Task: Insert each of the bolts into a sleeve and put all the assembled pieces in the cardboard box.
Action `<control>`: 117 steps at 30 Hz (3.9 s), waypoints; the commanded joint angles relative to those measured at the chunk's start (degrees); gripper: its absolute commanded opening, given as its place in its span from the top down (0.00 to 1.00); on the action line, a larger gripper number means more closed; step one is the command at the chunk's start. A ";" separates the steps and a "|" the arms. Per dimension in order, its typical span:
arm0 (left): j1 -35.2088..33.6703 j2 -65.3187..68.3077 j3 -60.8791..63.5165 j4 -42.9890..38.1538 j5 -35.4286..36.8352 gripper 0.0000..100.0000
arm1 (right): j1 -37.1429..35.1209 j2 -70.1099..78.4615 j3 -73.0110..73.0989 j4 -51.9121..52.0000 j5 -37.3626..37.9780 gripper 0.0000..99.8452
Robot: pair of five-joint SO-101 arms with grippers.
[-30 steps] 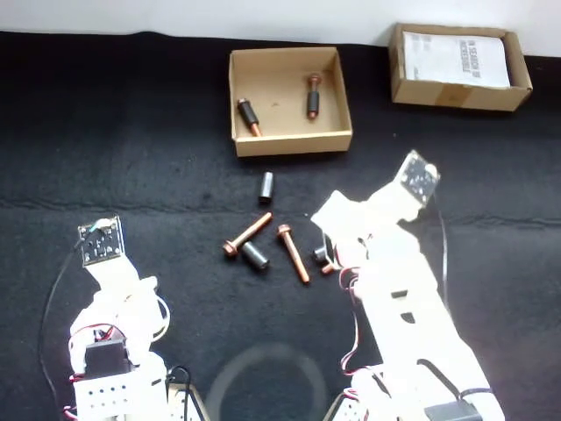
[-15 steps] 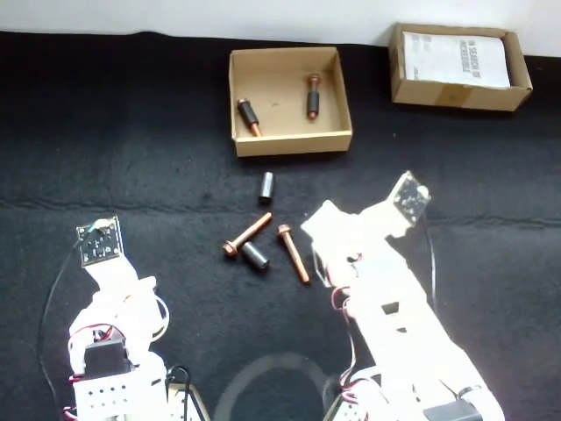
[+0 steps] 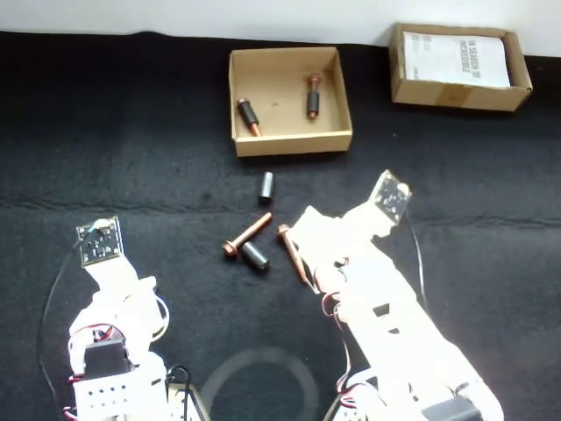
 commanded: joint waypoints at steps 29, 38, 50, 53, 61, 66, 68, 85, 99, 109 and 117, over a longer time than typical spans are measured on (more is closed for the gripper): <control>-3.12 -1.71 1.01 -0.18 -0.35 0.99 | -3.12 1.01 -20.26 17.80 10.55 0.79; -3.12 -1.71 1.01 0.00 -0.35 0.99 | -2.15 0.31 -15.78 20.62 10.55 0.79; -3.12 -1.71 1.01 0.00 -0.35 0.99 | 2.86 0.31 -9.36 14.81 10.73 0.79; -3.12 -1.71 1.01 0.00 -0.35 0.99 | 3.47 0.31 -9.10 14.90 10.73 0.79; -3.12 -1.71 1.01 0.00 -0.35 0.99 | 3.21 0.48 -8.13 14.81 10.73 0.79; -3.12 -1.71 1.01 0.09 -0.35 0.99 | 3.47 2.59 -5.23 12.26 10.73 0.79; -3.12 -1.71 1.01 0.09 -0.35 0.99 | 3.47 4.62 -5.32 11.74 10.73 0.79; -3.12 -1.71 1.01 -0.09 -0.35 0.99 | 3.82 25.98 -12.44 8.13 10.55 0.80; -3.12 -1.71 1.01 -0.18 -0.35 0.99 | 3.82 32.13 -22.73 16.66 10.64 0.99; -3.12 -1.71 1.01 -0.18 -0.35 0.99 | 5.05 29.05 -44.26 40.04 10.46 0.99; -3.12 -1.71 1.01 -0.18 -0.35 0.99 | 6.29 15.87 -54.99 51.82 10.64 0.99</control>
